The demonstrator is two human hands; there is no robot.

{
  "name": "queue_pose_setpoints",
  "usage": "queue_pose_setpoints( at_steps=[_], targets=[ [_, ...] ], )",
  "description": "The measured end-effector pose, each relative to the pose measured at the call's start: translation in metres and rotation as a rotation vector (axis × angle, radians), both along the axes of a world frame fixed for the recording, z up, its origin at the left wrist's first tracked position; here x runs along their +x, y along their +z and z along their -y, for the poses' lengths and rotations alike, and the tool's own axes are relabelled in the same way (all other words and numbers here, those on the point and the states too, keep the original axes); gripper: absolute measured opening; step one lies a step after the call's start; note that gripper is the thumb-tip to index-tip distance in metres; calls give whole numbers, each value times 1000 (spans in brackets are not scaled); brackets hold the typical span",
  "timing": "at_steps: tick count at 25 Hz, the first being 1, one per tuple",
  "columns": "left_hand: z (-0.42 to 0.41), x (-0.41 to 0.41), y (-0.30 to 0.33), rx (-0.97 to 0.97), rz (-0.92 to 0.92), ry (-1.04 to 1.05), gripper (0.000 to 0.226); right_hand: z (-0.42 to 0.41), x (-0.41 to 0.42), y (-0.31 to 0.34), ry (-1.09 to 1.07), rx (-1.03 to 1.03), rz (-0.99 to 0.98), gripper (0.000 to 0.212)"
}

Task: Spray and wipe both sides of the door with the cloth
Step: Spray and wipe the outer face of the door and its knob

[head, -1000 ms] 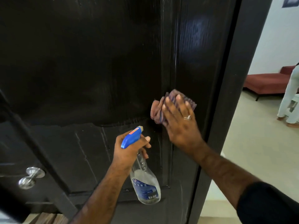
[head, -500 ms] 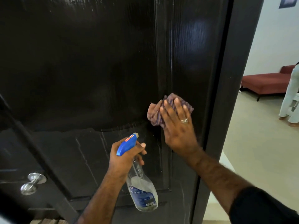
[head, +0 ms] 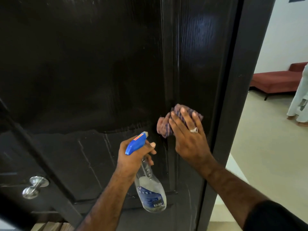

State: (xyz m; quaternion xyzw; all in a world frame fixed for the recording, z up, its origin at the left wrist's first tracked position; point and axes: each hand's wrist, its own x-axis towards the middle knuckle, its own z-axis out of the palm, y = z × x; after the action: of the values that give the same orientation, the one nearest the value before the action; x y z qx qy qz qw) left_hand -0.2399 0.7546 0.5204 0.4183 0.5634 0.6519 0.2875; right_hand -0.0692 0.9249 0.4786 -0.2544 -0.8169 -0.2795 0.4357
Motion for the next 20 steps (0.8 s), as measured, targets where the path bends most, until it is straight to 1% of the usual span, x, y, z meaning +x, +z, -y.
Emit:
queue_pose_setpoints(
  at_steps=[2,3,4,5,6,8,9,10,11,12,14,15,16,17,18,20],
  targets=[
    [-1,3,2,12,12,-42,17,7,23,-34,-4,-3,203,71],
    [0,4,3,16,14,-56,17,6,32,-35,-3,15,276,72],
    [1,4,4,17,10,-64,17,2,34,-26,11,48,290,67],
    [2,3,4,13,2,-66,18,0,30,-8,22,78,239,59],
    [2,3,5,10,-9,-63,18,-3,23,16,21,89,143,51],
    [2,2,5,2,-26,-51,17,-6,4,60,0,67,-39,45],
    [1,3,4,-2,-30,-52,18,-5,-3,67,0,49,-98,45],
    [1,4,4,-1,-31,-52,18,-2,-7,61,5,35,-125,47],
    [1,4,3,1,-25,-49,18,0,-6,41,14,20,-97,53],
    [2,3,2,4,-10,-46,18,0,0,12,16,4,-10,61],
    [3,1,1,5,20,-46,16,2,24,-48,-6,13,269,83],
    [4,0,0,3,25,-47,15,1,36,-66,-20,37,399,88],
    [4,-1,-2,-3,23,-48,15,-1,44,-69,-16,63,463,87],
    [4,-2,-3,-11,16,-48,15,-6,45,-60,-2,103,455,79],
    [4,-3,-3,-19,5,-48,16,-8,40,-38,15,138,375,69],
    [2,-2,-3,-29,-16,-44,17,-11,21,23,30,139,102,54]
  ],
)
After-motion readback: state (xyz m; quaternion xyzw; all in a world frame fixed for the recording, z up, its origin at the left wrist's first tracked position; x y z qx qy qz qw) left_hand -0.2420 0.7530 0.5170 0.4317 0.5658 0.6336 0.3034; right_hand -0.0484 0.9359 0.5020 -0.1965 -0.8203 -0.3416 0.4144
